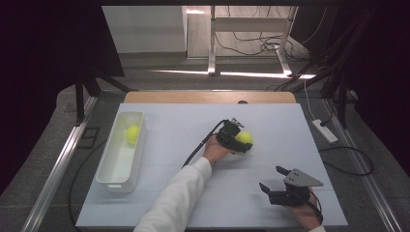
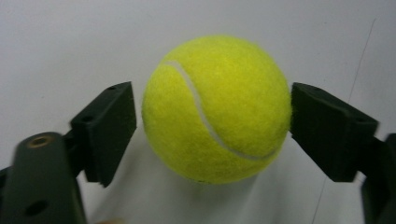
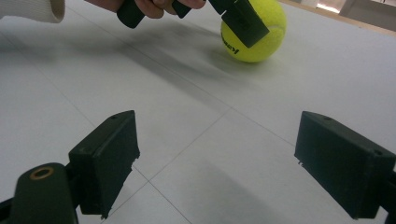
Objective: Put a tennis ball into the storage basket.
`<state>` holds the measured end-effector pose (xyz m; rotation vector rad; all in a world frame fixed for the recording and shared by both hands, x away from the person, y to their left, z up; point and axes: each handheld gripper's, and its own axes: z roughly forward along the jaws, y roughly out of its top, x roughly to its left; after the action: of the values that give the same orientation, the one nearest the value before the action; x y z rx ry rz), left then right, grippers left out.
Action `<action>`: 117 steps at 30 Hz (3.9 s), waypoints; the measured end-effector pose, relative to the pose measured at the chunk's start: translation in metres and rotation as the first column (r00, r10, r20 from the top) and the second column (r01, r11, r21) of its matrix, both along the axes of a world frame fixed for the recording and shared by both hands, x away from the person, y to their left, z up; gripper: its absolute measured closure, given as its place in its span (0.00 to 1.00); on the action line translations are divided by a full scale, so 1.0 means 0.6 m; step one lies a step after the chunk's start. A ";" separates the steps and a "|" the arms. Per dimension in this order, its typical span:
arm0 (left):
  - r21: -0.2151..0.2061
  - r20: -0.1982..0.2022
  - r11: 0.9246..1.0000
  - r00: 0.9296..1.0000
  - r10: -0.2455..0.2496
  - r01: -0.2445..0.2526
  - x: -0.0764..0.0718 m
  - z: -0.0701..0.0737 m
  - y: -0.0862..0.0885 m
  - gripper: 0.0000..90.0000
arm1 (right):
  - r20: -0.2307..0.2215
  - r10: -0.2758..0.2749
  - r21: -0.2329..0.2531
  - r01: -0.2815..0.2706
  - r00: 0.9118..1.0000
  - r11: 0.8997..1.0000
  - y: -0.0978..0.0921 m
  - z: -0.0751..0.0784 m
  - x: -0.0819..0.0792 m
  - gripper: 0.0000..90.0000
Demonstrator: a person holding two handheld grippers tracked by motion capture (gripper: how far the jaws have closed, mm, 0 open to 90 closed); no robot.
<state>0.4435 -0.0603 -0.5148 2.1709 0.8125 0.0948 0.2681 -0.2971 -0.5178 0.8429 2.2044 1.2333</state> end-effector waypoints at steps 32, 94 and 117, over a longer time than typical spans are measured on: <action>-0.014 0.027 1.000 1.000 0.016 -0.016 -0.013 0.036 0.018 0.30 | 0.007 -0.010 0.004 0.010 1.000 1.000 -0.001 0.001 0.000 0.15; -0.115 0.136 0.993 0.989 0.049 -0.034 -0.113 0.129 0.135 0.30 | 0.028 -0.036 -0.014 0.037 0.999 0.999 0.001 0.004 -0.005 0.15; -0.139 0.152 0.989 0.986 0.063 -0.042 -0.127 0.146 0.158 0.30 | 0.026 -0.039 -0.019 0.040 0.999 0.999 0.000 0.003 -0.004 0.15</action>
<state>0.3673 0.0348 -0.4273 1.9883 0.7642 0.2269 0.2654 -0.2969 -0.5159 0.8537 2.1656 1.1952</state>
